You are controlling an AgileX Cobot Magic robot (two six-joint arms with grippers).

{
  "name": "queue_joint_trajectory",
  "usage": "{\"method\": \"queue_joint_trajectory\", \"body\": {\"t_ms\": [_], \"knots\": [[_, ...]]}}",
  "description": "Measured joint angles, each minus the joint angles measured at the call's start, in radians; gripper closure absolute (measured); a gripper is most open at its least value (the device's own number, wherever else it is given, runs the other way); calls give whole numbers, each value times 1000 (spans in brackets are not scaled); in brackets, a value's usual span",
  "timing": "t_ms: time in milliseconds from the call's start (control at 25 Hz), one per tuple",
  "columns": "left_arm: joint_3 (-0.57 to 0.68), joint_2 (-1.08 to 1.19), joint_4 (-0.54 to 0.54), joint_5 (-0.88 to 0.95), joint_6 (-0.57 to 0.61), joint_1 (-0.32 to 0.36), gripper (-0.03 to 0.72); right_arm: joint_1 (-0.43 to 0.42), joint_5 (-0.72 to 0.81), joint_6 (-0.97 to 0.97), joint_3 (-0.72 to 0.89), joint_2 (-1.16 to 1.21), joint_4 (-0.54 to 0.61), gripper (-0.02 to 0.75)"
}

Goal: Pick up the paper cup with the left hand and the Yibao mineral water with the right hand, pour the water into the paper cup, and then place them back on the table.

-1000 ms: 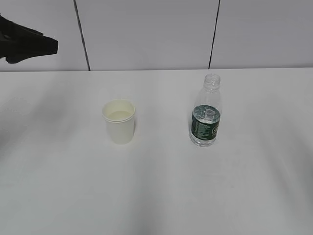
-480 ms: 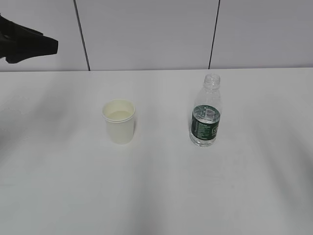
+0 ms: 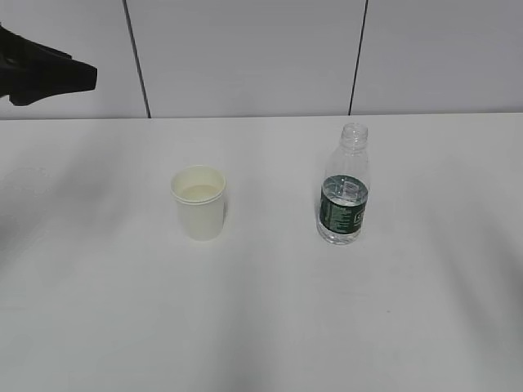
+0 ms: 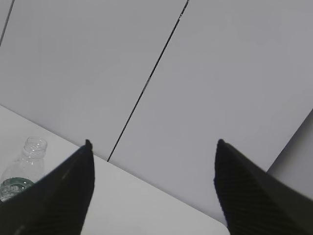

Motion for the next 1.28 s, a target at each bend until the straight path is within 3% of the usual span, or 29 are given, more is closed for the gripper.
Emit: {"method": "queue_joint_trajectory", "body": {"t_ms": [1120,1280], "knots": [[0,0,0,37,0,0,264,0,0,0,0,0,0,146],[0,0,-26,66,74,-2,264,0,0,0,0,0,0,146]]}}
